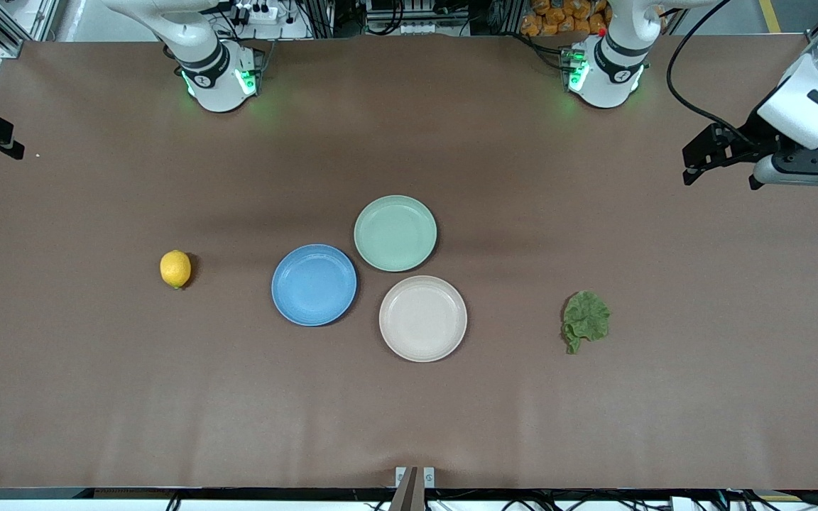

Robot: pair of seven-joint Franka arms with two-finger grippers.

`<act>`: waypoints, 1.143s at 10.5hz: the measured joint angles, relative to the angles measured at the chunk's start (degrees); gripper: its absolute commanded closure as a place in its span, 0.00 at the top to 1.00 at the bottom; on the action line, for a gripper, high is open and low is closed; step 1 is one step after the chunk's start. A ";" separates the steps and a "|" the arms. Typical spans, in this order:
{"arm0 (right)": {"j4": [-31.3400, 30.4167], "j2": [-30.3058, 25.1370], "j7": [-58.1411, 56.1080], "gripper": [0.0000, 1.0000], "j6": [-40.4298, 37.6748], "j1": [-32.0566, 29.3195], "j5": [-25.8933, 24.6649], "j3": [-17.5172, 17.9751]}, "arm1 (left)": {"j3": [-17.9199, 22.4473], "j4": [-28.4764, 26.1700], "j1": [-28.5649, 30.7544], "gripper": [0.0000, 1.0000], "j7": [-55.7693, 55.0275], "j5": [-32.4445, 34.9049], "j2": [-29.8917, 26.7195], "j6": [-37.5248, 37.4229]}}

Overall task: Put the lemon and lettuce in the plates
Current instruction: 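Reach the right gripper to the lemon while the left gripper reaches the lettuce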

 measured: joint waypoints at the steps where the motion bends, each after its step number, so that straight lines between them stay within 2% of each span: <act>1: 0.00 0.00 0.00 1.00 0.03 0.00 0.00 0.00 | -0.03 0.09 -0.03 1.00 0.00 0.01 0.67 0.01; 4: -0.43 0.01 0.00 1.00 0.60 0.00 0.00 0.01 | -0.11 0.54 -0.10 1.00 0.00 0.01 4.18 0.21; 12: -8.73 0.75 0.00 1.00 9.76 0.00 0.00 0.11 | -0.54 1.03 -1.97 1.00 -3.02 0.63 17.15 12.01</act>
